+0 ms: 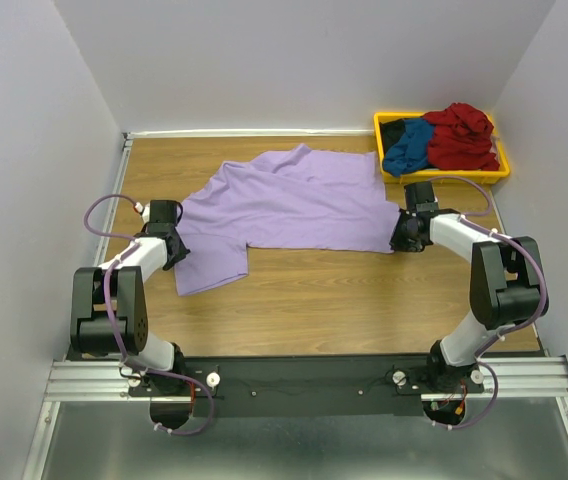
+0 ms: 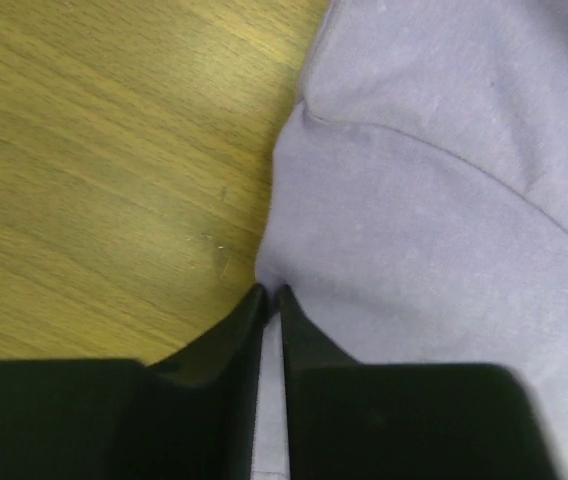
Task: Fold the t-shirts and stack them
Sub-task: Flatten the tshirt out
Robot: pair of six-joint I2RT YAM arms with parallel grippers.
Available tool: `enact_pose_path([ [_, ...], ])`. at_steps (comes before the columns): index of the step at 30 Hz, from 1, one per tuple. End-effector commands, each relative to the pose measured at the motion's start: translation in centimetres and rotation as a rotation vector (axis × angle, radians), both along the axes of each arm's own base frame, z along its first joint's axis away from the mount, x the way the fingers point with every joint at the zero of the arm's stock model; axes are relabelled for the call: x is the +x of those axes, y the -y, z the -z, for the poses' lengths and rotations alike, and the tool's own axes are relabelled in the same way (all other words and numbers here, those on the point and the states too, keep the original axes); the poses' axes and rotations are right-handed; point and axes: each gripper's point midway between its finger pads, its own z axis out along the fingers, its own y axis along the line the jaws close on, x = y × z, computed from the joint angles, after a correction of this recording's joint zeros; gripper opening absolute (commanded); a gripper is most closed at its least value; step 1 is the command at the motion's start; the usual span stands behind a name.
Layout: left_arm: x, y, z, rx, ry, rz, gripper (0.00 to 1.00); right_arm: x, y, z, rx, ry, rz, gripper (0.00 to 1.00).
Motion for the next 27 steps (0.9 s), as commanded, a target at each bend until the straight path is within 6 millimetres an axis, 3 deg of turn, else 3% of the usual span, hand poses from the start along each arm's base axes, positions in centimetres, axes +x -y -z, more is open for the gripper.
enact_pose_path([
  [1, -2.8, 1.0, 2.6, -0.058, -0.116, 0.023, 0.06, -0.3, 0.1, -0.1, -0.009, 0.007, 0.007, 0.01],
  [3, -2.9, 1.0, 2.6, -0.06, -0.116, 0.023, 0.0, -0.3, 0.1, -0.3, -0.007, 0.011, 0.009, 0.01],
  [9, -1.8, 0.8, 0.3, -0.053, -0.058, 0.013, 0.0, 0.4, -0.1, -1.3, 0.0, 0.04, 0.009, 0.01],
  [11, -0.2, 0.3, -2.3, -0.045, 0.006, -0.007, 0.0, 1.2, -0.3, -2.4, 0.008, 0.069, 0.004, 0.01],
  [12, 1.6, 0.1, -4.9, -0.044, 0.081, -0.016, 0.0, 2.1, -0.5, -3.5, 0.016, 0.098, 0.002, 0.01],
  [15, 4.3, -1.6, -10.2, -0.02, 0.209, -0.067, 0.0, 4.0, -0.8, -5.7, 0.026, 0.149, -0.004, 0.01],
  [16, 6.7, -2.3, -14.8, -0.006, 0.316, -0.079, 0.0, 4.7, -0.9, -6.6, 0.025, 0.163, -0.004, 0.01],
  [17, 7.6, -3.0, -17.1, 0.013, 0.362, -0.099, 0.0, 6.8, -1.2, -9.4, 0.031, 0.231, -0.011, 0.01],
  [18, 8.7, -3.7, -19.7, 0.026, 0.417, -0.116, 0.0, 7.9, -1.2, -10.3, 0.029, 0.251, -0.01, 0.01],
  [19, 10.7, -4.7, -25.2, 0.046, 0.533, -0.133, 0.0, 8.6, -1.4, -11.4, 0.029, 0.262, -0.014, 0.01],
  [20, 11.2, -5.4, -27.7, 0.072, 0.573, -0.151, 0.0, 11.3, -1.7, -15.3, 0.034, 0.351, -0.02, 0.01],
  [21, 11.9, -5.8, -30.4, 0.085, 0.626, -0.159, 0.0, 12.3, -1.7, -16.9, 0.033, 0.383, -0.021, 0.01],
  [22, 12.8, -6.4, -35.5, 0.1, 0.734, -0.172, 0.0, 13.2, -1.9, -19.0, 0.036, 0.419, -0.03, 0.01],
  [23, 12.9, -6.7, -38.0, 0.11, 0.789, -0.18, 0.0, 14.1, -2.1, -20.9, 0.04, 0.458, -0.037, 0.01],
  [24, 12.9, -7.0, -40.6, 0.121, 0.849, -0.191, 0.0, 15.8, -2.4, -25.3, 0.051, 0.555, -0.041, 0.01],
  [25, 12.7, -7.2, -45.4, 0.129, 0.968, -0.198, 0.0, 16.3, -2.5, -27.2, 0.058, 0.596, -0.048, 0.01],
  [26, 12.4, -7.3, -47.7, 0.126, 1.029, -0.202, 0.0, 16.7, -2.8, -29.0, 0.068, 0.637, -0.057, 0.01],
  [27, 12.1, -7.2, -49.7, 0.129, 1.082, -0.2, 0.0, 17.1, -3.0, -33.2, 0.08, 0.728, -0.065, 0.01],
])
